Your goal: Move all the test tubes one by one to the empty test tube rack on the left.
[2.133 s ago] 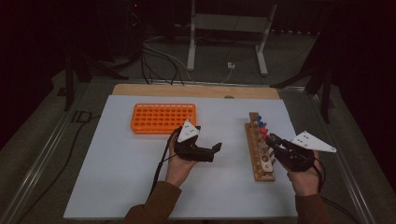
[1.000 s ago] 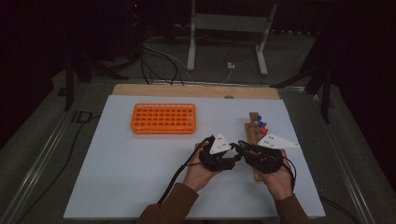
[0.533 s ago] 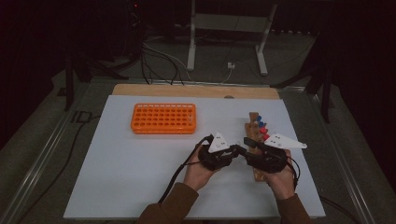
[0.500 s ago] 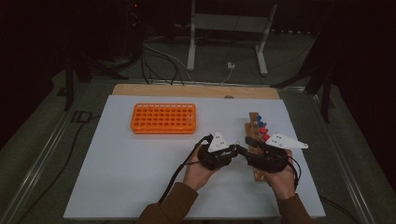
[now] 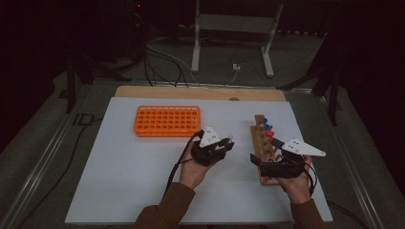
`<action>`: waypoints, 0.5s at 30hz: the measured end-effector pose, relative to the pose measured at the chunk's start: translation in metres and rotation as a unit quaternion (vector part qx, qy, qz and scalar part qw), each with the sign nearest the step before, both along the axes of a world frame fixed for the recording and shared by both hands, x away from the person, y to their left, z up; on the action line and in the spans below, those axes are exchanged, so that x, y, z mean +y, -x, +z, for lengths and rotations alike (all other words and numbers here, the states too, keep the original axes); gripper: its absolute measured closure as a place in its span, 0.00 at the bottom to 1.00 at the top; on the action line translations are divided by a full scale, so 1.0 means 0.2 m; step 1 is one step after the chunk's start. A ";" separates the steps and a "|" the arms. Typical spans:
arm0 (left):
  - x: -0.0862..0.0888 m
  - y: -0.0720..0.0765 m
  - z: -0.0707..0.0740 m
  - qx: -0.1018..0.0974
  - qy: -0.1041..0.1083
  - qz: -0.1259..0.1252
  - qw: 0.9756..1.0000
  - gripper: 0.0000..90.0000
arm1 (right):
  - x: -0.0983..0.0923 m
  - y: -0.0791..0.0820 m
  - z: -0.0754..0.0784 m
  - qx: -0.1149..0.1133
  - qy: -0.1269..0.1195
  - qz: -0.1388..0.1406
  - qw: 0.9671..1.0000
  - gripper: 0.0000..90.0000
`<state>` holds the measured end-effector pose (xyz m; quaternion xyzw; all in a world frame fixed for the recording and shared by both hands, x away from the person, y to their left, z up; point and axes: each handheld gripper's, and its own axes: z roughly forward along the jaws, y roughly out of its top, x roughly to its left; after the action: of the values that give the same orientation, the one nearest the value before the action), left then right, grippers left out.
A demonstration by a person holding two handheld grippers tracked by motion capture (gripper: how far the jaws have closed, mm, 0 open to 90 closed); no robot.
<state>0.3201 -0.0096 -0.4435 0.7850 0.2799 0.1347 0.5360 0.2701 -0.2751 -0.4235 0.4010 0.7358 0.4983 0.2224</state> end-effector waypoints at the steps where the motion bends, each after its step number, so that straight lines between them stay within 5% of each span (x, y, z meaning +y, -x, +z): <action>1: 0.01 0.00 0.00 0.000 0.002 0.004 1.000 0.85 | 0.00 0.00 0.00 -0.001 0.003 -0.003 1.000 0.00; 9: 0.11 -0.04 0.03 -0.011 0.013 0.041 0.999 0.85 | -0.04 0.02 0.00 -0.013 0.015 -0.032 0.999 0.00; 15: 0.25 -0.11 0.07 -0.018 0.030 0.092 0.995 0.85 | -0.06 0.02 0.01 -0.013 0.007 -0.043 0.999 0.00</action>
<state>0.3411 0.0408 -0.4296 0.7372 0.3446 0.1892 0.5495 0.2665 -0.2878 -0.4223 0.4243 0.7185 0.4879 0.2561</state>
